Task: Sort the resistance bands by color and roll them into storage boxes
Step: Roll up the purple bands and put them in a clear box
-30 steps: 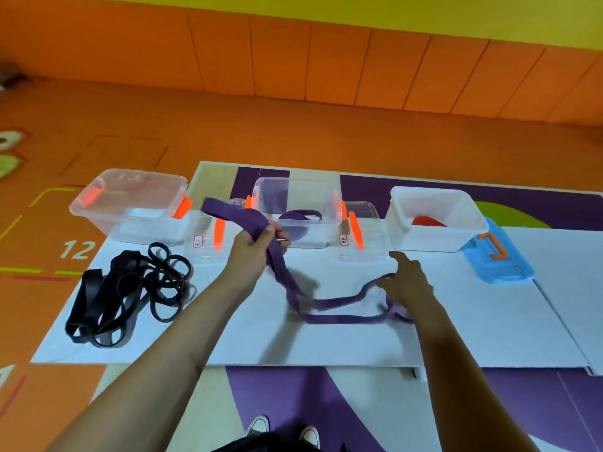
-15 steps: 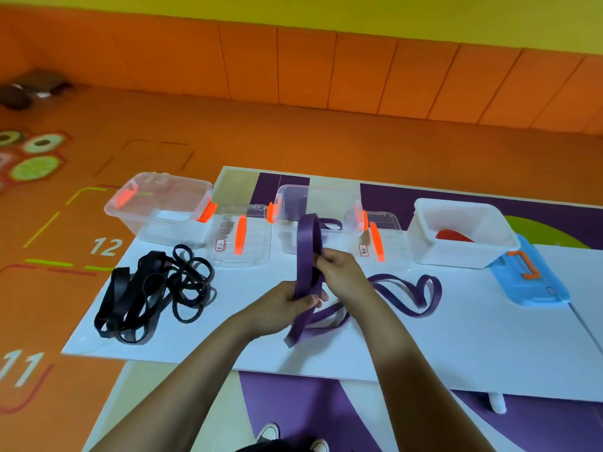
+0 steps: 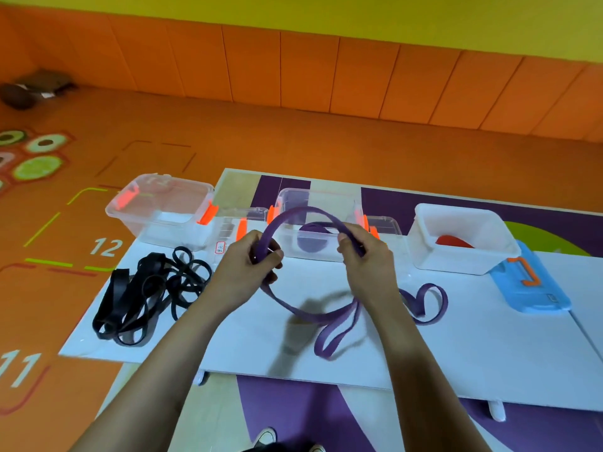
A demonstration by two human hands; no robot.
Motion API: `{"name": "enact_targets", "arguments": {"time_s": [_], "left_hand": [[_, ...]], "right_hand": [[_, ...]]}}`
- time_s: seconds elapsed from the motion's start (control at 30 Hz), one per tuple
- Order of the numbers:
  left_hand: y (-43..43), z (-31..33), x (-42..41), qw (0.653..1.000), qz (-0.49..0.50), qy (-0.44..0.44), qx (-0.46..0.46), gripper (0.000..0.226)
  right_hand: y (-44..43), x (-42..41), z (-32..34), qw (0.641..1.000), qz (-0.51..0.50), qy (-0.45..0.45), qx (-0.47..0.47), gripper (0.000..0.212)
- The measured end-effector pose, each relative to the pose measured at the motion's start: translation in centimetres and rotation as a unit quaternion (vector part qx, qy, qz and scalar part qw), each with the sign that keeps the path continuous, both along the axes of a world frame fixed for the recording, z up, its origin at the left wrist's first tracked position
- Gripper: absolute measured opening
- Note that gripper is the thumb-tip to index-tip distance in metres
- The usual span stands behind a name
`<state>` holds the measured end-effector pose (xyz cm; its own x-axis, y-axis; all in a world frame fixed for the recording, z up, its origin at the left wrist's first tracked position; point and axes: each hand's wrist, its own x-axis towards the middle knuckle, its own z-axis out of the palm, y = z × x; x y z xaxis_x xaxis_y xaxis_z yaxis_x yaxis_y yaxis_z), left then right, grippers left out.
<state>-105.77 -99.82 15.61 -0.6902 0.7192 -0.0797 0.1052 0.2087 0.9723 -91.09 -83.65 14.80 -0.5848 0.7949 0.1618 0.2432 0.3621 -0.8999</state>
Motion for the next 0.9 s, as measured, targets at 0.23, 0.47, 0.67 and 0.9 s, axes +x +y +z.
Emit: {"name": "enact_targets", "arguments": {"time_s": [0.23,0.47,0.67,0.9], "left_hand": [[-0.2,1.8,1.4,0.995,-0.069,-0.064,0.030,0.011],[-0.4,3.9,2.1,0.984,-0.126,-0.108,0.067,0.017],[0.2,3.5,2.5,0.993,-0.090,-0.018,0.073,0.012],[0.8,3.6,2.7,0.991,0.007,-0.117,0.070,0.042]], "right_hand": [[-0.2,-0.3,-0.1,0.998,0.057,-0.011,0.015,0.025],[-0.6,-0.9,0.5,0.999,0.030,0.028,-0.006,0.020],[-2.0,-1.0,0.6,0.985,0.117,0.061,-0.109,0.035],[-2.6,-0.6,0.6,0.972,0.173,0.054,-0.149,0.028]]}}
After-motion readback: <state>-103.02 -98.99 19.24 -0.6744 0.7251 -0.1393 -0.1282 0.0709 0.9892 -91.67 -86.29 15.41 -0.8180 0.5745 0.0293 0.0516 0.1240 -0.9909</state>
